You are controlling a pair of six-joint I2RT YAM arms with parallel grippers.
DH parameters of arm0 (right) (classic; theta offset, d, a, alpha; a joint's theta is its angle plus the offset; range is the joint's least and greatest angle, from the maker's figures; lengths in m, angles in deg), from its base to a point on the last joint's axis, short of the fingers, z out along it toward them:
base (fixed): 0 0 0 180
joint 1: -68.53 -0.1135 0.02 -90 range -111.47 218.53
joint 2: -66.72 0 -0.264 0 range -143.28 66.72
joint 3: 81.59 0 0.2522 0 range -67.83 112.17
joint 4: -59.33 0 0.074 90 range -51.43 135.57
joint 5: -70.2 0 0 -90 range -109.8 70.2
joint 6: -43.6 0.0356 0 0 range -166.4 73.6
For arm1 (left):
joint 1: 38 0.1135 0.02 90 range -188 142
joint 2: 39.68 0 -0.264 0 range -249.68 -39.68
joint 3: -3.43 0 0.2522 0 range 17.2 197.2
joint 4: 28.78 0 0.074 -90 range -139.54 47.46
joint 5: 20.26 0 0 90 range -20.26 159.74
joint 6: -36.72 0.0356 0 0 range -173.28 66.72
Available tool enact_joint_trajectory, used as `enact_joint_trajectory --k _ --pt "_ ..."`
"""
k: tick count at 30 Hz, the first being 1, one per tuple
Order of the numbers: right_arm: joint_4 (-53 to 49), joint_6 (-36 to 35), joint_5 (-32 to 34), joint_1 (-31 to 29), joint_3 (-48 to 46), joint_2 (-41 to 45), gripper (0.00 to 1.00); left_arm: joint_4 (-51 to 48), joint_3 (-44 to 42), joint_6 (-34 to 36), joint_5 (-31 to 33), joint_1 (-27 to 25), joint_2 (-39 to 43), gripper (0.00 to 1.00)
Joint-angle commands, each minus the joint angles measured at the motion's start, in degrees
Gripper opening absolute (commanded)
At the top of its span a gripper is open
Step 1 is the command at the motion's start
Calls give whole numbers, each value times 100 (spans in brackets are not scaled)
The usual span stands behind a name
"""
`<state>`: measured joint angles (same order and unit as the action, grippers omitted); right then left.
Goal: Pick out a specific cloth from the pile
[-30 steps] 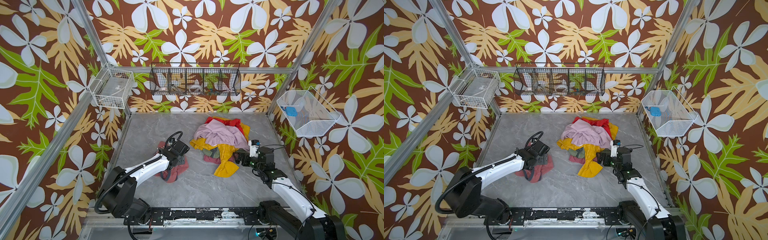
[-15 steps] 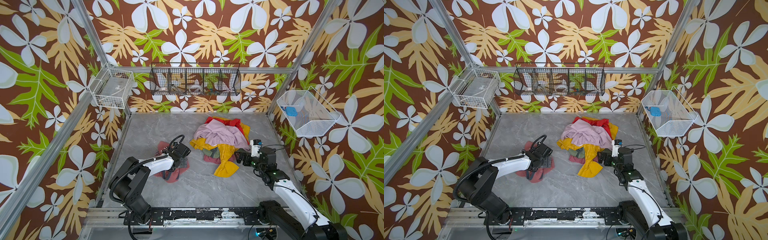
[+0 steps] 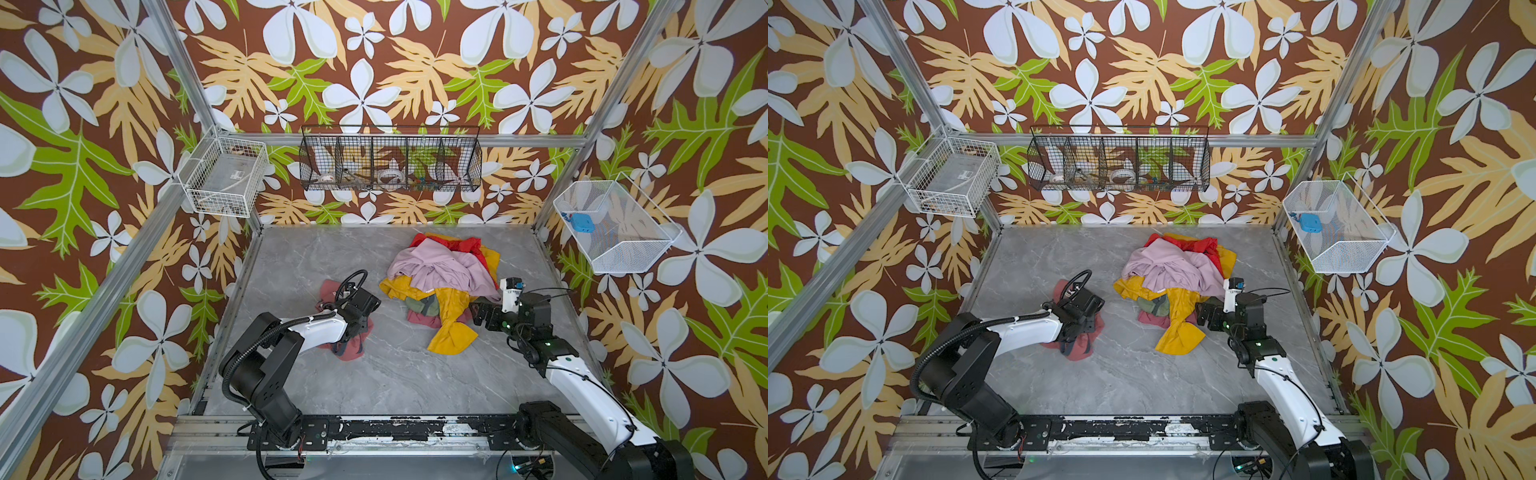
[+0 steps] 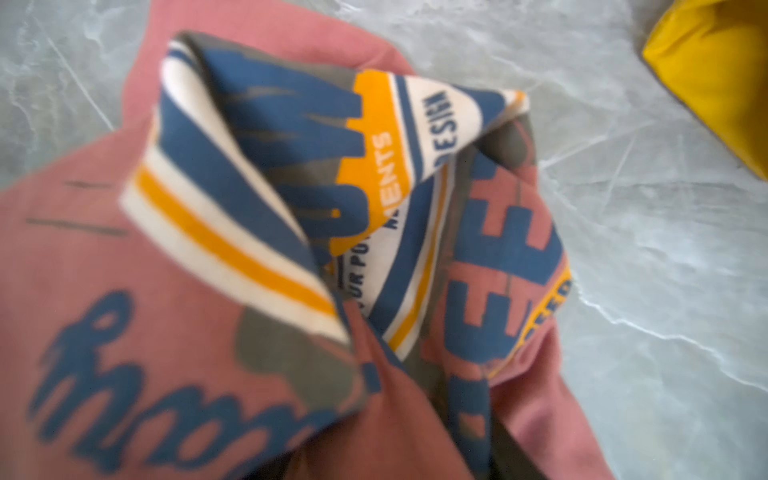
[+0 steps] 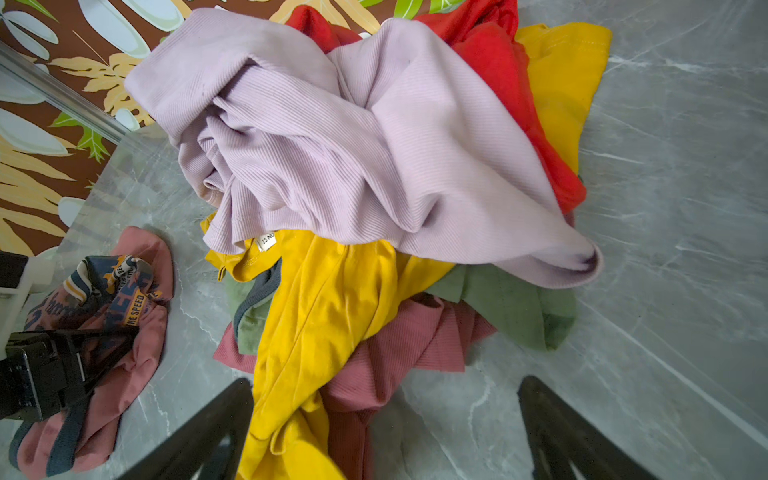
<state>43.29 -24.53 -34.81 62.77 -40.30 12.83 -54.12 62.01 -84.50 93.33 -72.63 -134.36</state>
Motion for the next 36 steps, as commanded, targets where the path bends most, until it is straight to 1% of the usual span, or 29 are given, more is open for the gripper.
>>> enact_joint_trajectory --k 1,5,8,14,22,27,32,36 --pt "148 -7 24 -6 8 -25 99 -549 -96 -236 -1193 -17 -29 38" --pt "114 -32 22 -6 88 -60 99 -476 -155 -290 -1130 -17 129 22" --pt "105 -60 31 -4 146 -39 99 -489 -175 -349 -968 -17 326 13" --pt "241 22 24 -5 156 27 98 -809 -55 -375 -456 -23 881 0" --pt "330 98 -42 -5 225 113 98 -1470 498 -319 514 -17 1686 0" --pt "294 111 -29 -6 255 151 98 -1713 858 -182 1038 -16 2102 0" --pt "308 150 -29 -10 268 168 98 -1848 1313 230 1299 173 2312 0" --pt "320 160 -29 -6 310 168 98 -1789 1732 767 1358 554 2314 0"
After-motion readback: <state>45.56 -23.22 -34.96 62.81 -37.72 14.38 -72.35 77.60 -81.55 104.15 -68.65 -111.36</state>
